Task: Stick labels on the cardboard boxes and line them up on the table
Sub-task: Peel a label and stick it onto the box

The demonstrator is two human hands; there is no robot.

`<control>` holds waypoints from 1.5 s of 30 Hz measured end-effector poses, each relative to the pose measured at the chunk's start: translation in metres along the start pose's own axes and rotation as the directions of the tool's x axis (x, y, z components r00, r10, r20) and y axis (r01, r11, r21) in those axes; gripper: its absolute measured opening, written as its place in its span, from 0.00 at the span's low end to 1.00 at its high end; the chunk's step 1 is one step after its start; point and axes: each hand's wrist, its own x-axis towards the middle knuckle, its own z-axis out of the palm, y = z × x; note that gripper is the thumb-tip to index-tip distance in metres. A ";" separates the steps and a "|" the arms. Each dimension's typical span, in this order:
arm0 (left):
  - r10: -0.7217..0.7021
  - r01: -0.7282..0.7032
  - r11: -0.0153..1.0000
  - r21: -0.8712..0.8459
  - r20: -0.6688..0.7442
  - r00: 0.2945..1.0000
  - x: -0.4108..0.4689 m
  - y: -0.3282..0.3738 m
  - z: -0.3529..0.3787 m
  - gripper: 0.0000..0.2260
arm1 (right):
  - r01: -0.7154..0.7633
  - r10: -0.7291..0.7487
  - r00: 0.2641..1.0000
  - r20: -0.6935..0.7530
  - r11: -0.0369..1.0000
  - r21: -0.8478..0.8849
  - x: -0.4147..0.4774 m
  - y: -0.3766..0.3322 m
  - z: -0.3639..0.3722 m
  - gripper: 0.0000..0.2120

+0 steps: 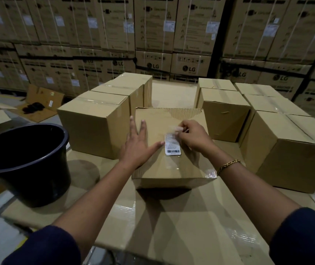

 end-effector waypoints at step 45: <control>-0.265 0.298 0.619 -0.727 0.163 0.950 -0.066 0.023 -0.030 0.36 | 0.021 -0.136 0.980 0.143 0.791 0.612 -0.070 -0.006 -0.010 0.11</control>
